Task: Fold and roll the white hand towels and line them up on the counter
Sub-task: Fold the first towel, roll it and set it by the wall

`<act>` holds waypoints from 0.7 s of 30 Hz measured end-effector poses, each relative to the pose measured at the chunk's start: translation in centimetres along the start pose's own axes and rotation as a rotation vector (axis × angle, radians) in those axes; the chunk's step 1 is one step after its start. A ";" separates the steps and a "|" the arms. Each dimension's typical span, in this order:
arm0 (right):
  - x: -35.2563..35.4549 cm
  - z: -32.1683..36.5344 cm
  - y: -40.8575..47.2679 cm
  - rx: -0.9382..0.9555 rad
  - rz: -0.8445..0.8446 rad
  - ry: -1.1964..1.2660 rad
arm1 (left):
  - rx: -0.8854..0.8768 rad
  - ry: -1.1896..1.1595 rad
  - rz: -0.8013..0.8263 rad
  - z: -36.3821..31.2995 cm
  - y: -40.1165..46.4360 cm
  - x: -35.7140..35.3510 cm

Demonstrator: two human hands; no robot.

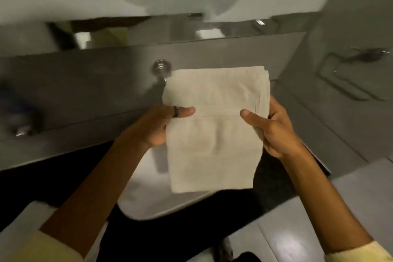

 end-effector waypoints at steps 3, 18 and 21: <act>8.6 -0.9 -0.4 0.006 -0.188 -0.069 | 0.049 0.048 0.113 2.6 6.6 -6.8; 26.9 -25.5 4.0 -0.437 -0.214 0.130 | 0.361 0.099 -0.006 26.0 26.9 -11.8; 27.9 -34.1 6.5 -0.574 -0.207 0.090 | 0.352 0.214 -0.117 31.4 31.0 -8.7</act>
Point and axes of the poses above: each hand's wrist, its own y-axis towards the middle knuckle, its own x-axis out of the back of the hand, z = x × y, the point moved 7 cm from there along y, towards the middle knuckle, and after that the axes turned 14 degrees about -y, right-handed, at the moved point
